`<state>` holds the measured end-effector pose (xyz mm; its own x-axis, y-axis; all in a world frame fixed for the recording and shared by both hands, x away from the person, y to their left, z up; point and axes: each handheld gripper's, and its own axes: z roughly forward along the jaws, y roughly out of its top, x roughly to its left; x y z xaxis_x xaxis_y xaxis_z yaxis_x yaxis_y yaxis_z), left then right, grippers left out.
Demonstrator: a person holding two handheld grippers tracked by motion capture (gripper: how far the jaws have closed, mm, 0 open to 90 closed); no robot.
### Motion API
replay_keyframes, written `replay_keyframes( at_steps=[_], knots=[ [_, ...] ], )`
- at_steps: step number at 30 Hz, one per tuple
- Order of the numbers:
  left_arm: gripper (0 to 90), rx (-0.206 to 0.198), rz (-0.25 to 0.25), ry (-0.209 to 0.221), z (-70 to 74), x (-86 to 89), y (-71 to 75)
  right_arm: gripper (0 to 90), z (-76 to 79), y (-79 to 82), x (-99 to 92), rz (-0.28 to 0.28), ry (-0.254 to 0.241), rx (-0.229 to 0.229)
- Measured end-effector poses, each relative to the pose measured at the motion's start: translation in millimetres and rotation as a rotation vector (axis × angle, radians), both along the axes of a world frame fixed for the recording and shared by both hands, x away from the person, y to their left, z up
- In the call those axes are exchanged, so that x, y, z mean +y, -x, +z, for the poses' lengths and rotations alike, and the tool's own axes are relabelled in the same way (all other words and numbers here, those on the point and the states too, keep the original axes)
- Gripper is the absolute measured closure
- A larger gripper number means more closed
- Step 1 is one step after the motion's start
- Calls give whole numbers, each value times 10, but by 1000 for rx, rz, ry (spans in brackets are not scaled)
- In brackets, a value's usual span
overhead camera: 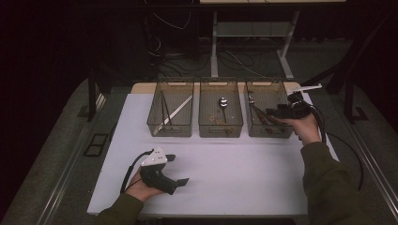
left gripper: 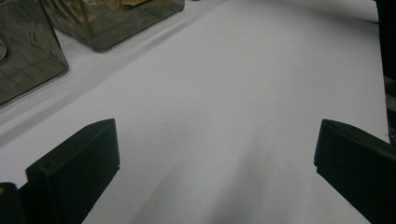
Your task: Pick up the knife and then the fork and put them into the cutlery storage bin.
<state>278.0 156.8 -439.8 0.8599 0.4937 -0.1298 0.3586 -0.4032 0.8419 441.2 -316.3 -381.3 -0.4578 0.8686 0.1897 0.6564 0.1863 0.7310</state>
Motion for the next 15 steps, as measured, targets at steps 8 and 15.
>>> replay_keyframes(
  at_steps=[8,15],
  knots=[
    [0,-8,-4,-17,0,-8,-38,217,67,160,14,26,-34,-38],
    [0,-8,-1,-20,-2,5,-58,177,98,360,91,61,-50,-114]
  ],
)
